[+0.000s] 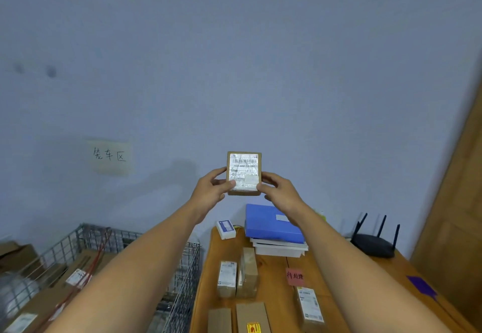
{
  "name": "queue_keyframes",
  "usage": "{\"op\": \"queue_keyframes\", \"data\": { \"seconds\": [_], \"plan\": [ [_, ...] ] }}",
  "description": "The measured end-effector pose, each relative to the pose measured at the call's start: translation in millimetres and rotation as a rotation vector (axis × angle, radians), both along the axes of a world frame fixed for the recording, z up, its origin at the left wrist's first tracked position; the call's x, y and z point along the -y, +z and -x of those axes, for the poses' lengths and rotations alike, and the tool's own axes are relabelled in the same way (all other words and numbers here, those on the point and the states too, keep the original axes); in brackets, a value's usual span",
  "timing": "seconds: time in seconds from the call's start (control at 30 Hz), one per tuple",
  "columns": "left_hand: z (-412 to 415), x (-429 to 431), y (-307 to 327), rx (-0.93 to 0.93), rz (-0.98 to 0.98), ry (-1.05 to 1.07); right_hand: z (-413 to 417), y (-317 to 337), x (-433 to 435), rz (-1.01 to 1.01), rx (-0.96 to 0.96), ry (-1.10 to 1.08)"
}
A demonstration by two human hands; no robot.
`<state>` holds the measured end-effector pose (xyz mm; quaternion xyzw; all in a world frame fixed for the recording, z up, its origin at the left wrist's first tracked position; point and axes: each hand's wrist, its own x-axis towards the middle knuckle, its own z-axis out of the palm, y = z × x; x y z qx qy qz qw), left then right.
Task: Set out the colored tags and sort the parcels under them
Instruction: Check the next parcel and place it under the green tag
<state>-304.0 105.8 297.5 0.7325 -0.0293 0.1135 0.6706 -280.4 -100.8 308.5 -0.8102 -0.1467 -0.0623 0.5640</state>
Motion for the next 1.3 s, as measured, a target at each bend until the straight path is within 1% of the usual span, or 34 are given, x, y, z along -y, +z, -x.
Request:
{"op": "queue_keyframes", "data": {
  "seconds": [0.13, 0.3, 0.4, 0.53, 0.77, 0.9, 1.13, 1.3],
  "plan": [
    [3, 4, 4, 0.006, -0.01, -0.005, 4, 4, 5, -0.009, 0.011, -0.001],
    [7, 14, -4, -0.011, -0.024, 0.011, 8, -7, 13, -0.013, 0.005, -0.016],
    [13, 18, -15, -0.04, 0.002, 0.012, 9, -18, 17, -0.004, -0.008, -0.016],
    [22, 31, -29, -0.071, 0.044, 0.016, 10, -37, 25, -0.043, -0.026, -0.025],
    [49, 53, -56, -0.118, 0.018, 0.035, 25, -69, 48, -0.124, -0.139, 0.003],
    [73, 63, -62, -0.137, -0.005, 0.052, 49, -85, 58, -0.094, -0.139, 0.022],
    [96, 110, -55, -0.114, -0.049, 0.054, 71, -82, 104, -0.13, -0.123, 0.028],
    [119, 155, -67, -0.1, -0.054, 0.067, 94, -81, 150, -0.119, -0.132, 0.048]
  ]
}}
